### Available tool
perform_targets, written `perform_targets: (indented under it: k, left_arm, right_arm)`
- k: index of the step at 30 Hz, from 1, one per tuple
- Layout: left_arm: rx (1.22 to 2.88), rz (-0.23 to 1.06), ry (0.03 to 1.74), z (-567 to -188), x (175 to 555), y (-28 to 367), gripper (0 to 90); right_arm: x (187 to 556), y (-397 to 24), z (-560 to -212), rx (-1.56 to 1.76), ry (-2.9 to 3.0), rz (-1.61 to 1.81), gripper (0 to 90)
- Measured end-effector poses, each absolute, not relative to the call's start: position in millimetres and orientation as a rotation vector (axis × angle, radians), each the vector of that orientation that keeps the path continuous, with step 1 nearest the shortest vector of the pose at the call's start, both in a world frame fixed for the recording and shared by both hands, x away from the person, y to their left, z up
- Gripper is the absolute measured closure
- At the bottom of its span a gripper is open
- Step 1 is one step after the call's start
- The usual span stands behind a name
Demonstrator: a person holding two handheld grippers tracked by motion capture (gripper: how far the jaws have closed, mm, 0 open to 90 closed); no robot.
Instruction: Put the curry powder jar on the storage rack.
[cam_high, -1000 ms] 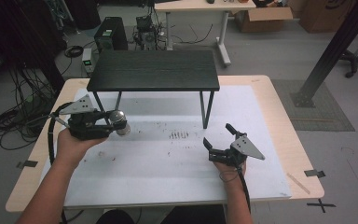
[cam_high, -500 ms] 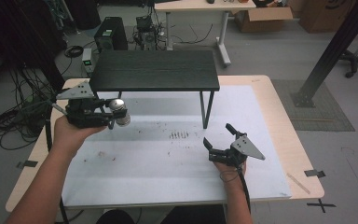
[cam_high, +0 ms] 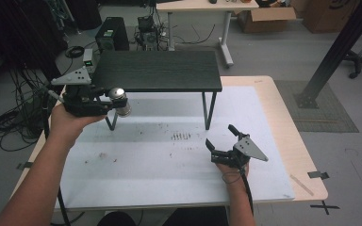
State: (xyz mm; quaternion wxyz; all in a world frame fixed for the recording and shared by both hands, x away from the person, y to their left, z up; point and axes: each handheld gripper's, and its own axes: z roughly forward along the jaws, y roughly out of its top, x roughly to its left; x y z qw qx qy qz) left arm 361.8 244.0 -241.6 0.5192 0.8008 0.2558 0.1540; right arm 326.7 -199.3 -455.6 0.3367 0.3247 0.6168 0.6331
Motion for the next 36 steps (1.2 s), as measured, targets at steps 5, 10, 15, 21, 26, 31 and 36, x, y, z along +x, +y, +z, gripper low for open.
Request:
perform_targets:
  k: [5,10,15,21,26,31,36]
  left_arm:
    - [1.921,0.369,0.612,-231,366,242,49.2]
    - [1.938,0.379,0.611,-219,372,237,49.2]
    - [1.952,0.388,0.618,-208,380,231,49.2]
    - [1.979,0.416,0.627,-198,391,225,49.2]
    - [1.984,0.424,0.638,-193,398,221,49.2]
    - [1.992,0.426,0.645,-190,404,219,49.2]
    - [1.993,0.431,0.650,-186,411,217,49.2]
  right_arm:
    - [327,-199,-456,0.847,1.608,1.651,0.0]
    - [327,-199,-456,0.848,1.607,1.652,0.0]
    - [327,-200,-456,0.849,1.606,1.655,0.0]
    - [327,-200,-456,0.852,1.607,1.655,0.0]
    - [327,-200,-456,0.852,1.607,1.655,0.0]
    - [327,-200,-456,0.854,1.607,1.656,0.0]
    - [327,-200,-456,0.852,1.607,1.656,0.0]
